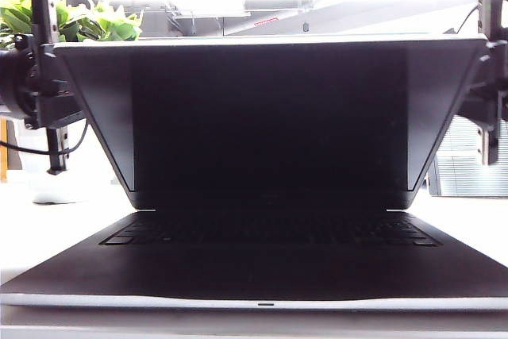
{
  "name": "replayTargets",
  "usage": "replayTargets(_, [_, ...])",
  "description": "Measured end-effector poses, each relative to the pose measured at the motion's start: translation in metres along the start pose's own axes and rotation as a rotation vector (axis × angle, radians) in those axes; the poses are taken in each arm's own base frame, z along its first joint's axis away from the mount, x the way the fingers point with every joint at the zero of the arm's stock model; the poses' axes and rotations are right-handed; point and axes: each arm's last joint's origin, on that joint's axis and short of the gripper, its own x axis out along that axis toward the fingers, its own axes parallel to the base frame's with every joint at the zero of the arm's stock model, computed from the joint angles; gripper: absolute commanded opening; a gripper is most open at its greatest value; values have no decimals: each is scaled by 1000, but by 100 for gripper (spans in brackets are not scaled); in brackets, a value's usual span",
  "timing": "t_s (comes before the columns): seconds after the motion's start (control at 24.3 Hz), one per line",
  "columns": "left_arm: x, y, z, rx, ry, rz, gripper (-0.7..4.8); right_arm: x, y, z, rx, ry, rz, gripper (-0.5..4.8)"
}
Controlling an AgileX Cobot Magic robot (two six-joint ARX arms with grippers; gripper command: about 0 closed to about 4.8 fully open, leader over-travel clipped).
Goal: Close the laptop lid.
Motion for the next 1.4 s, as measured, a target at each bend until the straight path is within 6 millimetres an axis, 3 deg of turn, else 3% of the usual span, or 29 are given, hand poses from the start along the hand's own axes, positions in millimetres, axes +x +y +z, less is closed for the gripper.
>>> replayTargets(0.29, [3,21,-41,-113,23,15,-5,5,-19,-44,110,23,18,-1])
replayTargets(0.62, [4,28,-57,-148,44,50,-5,7,-26,-63,192,72,-59,-1])
replayTargets(0.95, [7,38,-69,-219,145,258,-5,12,-27,-67,203,136,-162,-1])
replayTargets(1.4, [9,39,-65,-246,124,241,-5,11,-29,-62,212,147,-242,-1])
